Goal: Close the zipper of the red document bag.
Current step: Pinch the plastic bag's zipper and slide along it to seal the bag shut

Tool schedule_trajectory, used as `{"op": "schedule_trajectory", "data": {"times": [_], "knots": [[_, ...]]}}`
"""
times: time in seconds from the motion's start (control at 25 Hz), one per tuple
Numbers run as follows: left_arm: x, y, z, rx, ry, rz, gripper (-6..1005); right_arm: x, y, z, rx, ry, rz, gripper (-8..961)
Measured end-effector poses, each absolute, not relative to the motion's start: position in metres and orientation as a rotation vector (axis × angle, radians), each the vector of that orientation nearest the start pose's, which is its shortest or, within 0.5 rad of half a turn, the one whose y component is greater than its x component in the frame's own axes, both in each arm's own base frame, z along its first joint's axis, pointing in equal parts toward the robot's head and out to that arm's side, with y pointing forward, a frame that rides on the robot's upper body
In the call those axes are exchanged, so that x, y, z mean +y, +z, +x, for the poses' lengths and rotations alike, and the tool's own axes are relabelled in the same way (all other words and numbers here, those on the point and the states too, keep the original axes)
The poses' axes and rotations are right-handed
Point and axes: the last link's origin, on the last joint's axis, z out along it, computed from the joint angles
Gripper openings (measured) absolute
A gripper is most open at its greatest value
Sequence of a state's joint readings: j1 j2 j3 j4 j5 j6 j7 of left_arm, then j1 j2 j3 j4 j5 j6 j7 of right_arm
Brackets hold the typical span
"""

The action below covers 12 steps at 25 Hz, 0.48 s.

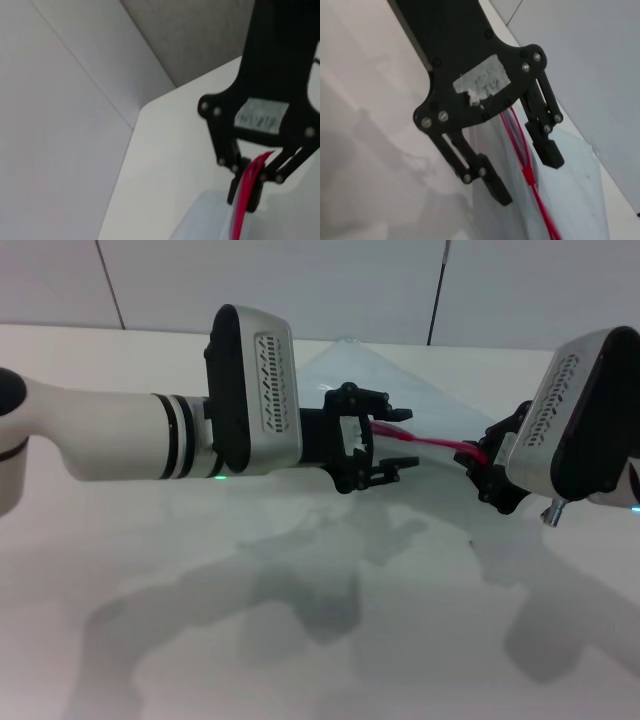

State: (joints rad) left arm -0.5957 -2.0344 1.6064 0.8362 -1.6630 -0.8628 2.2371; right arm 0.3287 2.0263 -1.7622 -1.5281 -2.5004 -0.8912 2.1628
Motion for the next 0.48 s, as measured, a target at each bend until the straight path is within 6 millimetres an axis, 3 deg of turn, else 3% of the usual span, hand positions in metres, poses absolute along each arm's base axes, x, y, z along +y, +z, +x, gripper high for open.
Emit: {"op": "schedule_trajectory", "data": {"times": [0.48], "knots": [[0.380,-0.078,-0.165,0.506,-0.311,-2.592,466,0.351,-0.027,0.165,0.009,-0.213,-2.508,73]]}}
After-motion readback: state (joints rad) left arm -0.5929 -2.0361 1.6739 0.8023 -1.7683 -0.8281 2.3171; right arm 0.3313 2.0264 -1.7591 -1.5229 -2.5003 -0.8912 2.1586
